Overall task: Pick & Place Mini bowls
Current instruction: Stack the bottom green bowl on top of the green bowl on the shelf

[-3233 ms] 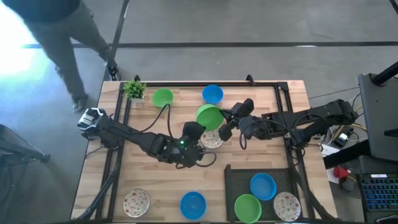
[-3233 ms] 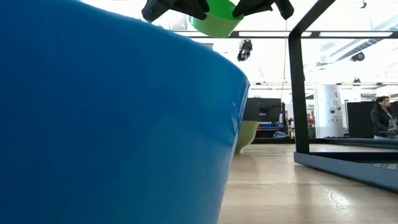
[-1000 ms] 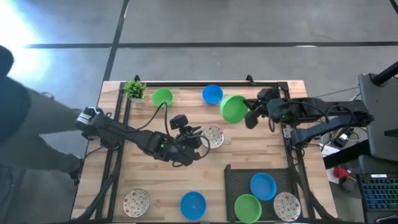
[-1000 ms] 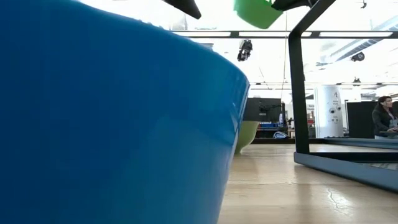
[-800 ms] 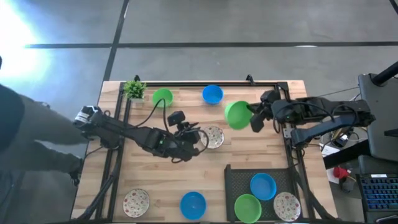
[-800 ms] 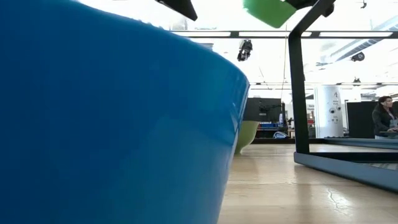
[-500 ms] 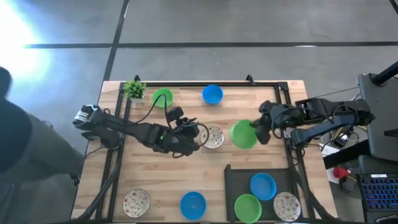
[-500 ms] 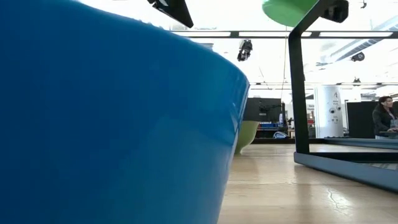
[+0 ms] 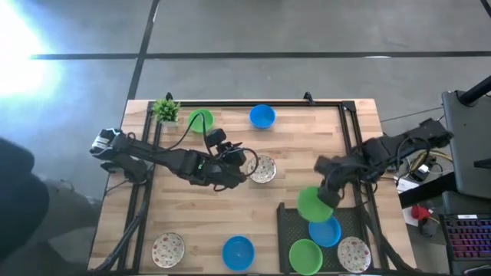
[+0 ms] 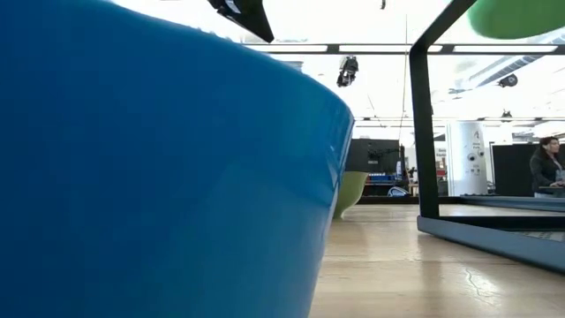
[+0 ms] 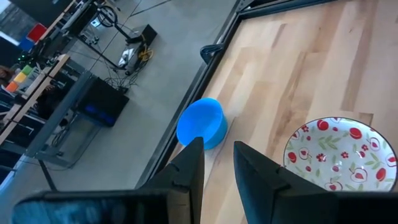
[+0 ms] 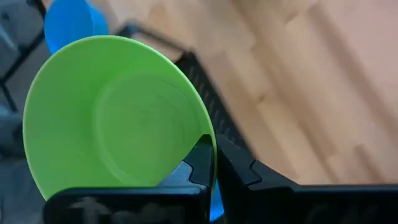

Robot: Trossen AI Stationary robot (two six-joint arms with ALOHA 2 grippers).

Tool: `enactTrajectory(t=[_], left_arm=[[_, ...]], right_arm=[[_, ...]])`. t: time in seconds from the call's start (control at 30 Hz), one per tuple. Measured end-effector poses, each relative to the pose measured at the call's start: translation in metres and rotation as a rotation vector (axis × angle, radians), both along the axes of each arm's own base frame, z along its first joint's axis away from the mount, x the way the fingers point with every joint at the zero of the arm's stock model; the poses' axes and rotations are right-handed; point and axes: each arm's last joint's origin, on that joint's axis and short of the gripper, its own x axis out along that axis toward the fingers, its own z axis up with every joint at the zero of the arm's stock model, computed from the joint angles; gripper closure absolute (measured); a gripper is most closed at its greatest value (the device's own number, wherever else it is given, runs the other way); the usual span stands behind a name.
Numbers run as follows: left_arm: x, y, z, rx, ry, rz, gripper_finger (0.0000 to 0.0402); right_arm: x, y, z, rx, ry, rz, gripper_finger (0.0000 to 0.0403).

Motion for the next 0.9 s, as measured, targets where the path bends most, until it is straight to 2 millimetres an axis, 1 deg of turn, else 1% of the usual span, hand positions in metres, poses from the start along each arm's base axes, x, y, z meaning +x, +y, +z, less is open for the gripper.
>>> enactTrajectory(t=[0.13,0.33,0.47,0.53,0.73,0.9], left_arm=[[0.000,0.001,0.000,0.000,0.000,0.002,0.0314],[0.000,0.003,0.000,-0.002,0.000,0.008,0.0314],[0.001,0.005,0.000,-0.015,0.004,0.002,0.0314],[0.001,0.006,0.000,-0.015,0.004,0.004,0.0314],[0.001,0.008,0.000,-0.015,0.004,0.008,0.0314],[0.001,0.007,0.000,-0.013,0.007,0.006,0.0314]], right_arm=[[0.001,0.025,-0.008,0.037,0.067,0.018,0.0392],[0.005,0.070,-0.023,0.104,0.114,0.014,0.0392],[0.010,0.100,-0.039,0.124,0.150,0.011,0.0392],[0.013,0.114,-0.051,0.115,0.180,0.004,0.0392],[0.029,0.142,-0.084,0.097,0.218,-0.008,0.0392],[0.041,0.153,-0.103,0.077,0.234,-0.003,0.0392]])
